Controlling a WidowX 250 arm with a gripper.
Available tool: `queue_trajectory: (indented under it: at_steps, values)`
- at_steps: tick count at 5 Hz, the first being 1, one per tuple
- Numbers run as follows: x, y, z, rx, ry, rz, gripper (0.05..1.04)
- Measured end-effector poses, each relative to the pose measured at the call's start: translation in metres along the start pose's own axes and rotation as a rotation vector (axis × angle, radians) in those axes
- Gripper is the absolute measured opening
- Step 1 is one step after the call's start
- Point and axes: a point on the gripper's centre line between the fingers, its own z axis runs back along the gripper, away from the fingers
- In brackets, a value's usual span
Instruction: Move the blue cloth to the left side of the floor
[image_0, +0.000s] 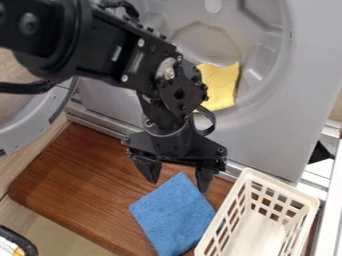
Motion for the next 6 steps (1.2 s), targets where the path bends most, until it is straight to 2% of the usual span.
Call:
queue_trajectory:
  at_steps: [1, 2, 3, 5, 6]
  values:
    - [-0.003, 0.002, -0.005, 0.013, 0.017, 0.004, 1.001]
    - [-0.005, 0.008, -0.029, 0.060, 0.051, -0.004, 1.001]
    - [-0.005, 0.015, -0.051, 0.077, 0.080, 0.024, 1.001]
    - [0.000, 0.020, -0.088, 0.091, 0.097, 0.043, 1.001]
    - [-0.004, 0.019, -0.107, 0.082, 0.102, 0.036, 1.001]
